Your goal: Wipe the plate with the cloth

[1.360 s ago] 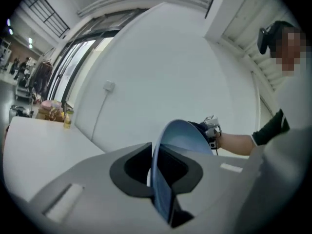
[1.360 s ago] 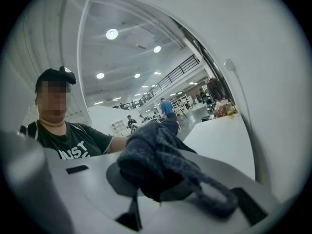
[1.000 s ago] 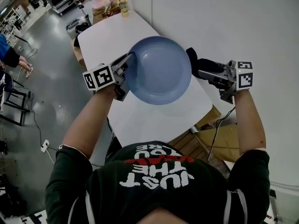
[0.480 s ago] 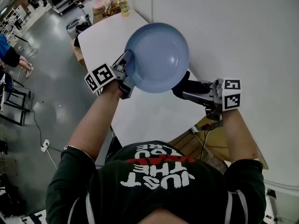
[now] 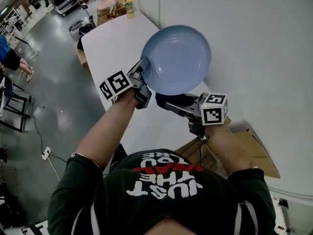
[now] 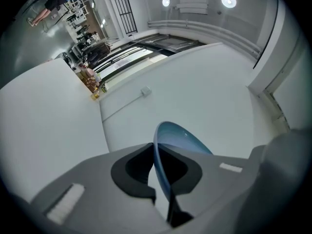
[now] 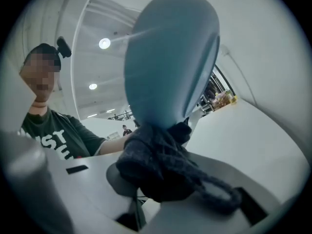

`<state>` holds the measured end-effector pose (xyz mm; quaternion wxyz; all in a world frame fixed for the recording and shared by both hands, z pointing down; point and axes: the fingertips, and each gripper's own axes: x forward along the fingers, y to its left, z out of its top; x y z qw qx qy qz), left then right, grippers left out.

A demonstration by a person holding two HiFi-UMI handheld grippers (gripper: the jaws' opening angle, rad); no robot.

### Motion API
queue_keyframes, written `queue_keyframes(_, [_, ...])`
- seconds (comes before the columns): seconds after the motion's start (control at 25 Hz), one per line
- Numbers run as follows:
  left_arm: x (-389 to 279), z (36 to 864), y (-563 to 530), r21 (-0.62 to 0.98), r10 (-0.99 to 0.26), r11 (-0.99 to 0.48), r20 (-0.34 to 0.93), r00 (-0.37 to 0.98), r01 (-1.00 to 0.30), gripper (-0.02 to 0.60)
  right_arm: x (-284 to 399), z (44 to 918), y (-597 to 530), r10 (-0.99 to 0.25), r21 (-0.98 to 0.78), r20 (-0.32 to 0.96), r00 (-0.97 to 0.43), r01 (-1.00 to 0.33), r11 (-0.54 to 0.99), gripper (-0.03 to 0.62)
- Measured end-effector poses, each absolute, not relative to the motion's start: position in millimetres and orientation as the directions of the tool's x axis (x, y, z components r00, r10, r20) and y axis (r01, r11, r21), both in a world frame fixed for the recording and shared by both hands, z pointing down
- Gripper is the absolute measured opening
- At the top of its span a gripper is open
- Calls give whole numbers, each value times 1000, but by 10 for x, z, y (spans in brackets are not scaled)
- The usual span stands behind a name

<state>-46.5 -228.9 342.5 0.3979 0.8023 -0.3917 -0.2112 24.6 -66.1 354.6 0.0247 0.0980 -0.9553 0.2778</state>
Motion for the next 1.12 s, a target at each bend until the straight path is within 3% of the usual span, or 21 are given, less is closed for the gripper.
queue_keyframes(0.28, [-309,3413,-2130,803,-765,-394,-18,644,-446,20,61,3667,-1060,-296,-603,57,-954,-269,751,48])
queue_keyframes(0.52, [-237,3325,-2079,816,-742,-430,-75,666,-387,18,24,3610,-1084,-270,-645,-98,-958,-146,751,48])
queue_keyframes(0.76, [-397,2974,-2036,694,-571,-653,-187,800,-304,18,633,3487,-1160,-324,-667,-225,-919,-98,739,48])
queue_keyframes(0.88, [-406,2838,-1852,579,-405,-789,-239,883,-205,18,861,3347,-1220,-249,-661,-298,-922,10,751,48])
queue_keyframes(1.12, [-183,2827,-1525,390,-134,-920,-243,961,-30,18,475,3197,-1088,67,-556,-302,-951,233,798,48])
